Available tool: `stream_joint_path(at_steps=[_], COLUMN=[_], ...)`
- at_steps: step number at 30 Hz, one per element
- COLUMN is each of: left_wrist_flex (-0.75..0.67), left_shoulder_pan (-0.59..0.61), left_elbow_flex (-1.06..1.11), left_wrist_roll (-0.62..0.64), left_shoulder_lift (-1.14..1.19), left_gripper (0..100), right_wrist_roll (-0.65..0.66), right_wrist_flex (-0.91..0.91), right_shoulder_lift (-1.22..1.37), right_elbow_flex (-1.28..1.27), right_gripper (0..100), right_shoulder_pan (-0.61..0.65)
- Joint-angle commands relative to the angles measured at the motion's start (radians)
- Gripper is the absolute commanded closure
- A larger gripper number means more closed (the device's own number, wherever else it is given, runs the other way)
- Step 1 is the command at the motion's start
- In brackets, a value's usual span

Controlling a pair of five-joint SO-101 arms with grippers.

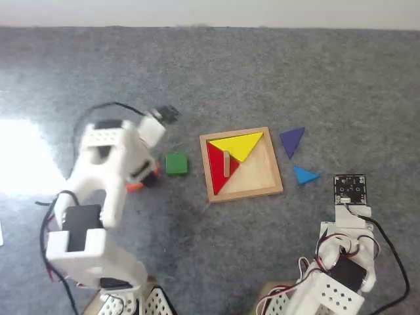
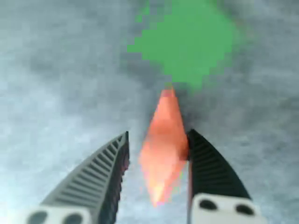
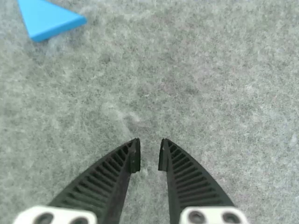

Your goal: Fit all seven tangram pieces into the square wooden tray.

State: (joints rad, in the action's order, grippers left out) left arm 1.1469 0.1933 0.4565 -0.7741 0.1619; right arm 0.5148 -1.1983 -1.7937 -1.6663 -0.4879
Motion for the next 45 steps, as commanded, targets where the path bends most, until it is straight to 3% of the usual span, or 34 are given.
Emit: stream_joint_path(at_steps=[1,4,14,23,42,45], left_wrist_flex=[0.120,0.170,0.198,0.201,0.074,0.084], left_shoulder_pan=[0.064,0.071,0.095,0.095,0.095,0.089], left_elbow_flex=[-0.208,-0.255,-0.364,-0.300,-0.183,-0.202], left_wrist_roll=[-0.028,-0.069,-0.041,0.262,0.313,0.313], left_shoulder_lift=[0.011,0.048,0.117,0.124,0.181,0.244], left_gripper=[81,81,81,79,76,81], right_wrist_roll=[0.006,0.006,0.008,0.008,0.009,0.009], right_wrist_flex=[-0.004,-0.004,-0.004,-0.004,-0.007,-0.007], right_shoulder_lift=[-0.019,-0.019,-0.019,-0.019,-0.019,-0.019], right_elbow_flex=[-0.017,-0.017,-0.017,-0.017,-0.017,-0.017], right_gripper=[90.3,90.3,90.4,90.4,90.4,90.4], right_shoulder_pan=[0.015,0.015,0.015,0.015,0.015,0.015])
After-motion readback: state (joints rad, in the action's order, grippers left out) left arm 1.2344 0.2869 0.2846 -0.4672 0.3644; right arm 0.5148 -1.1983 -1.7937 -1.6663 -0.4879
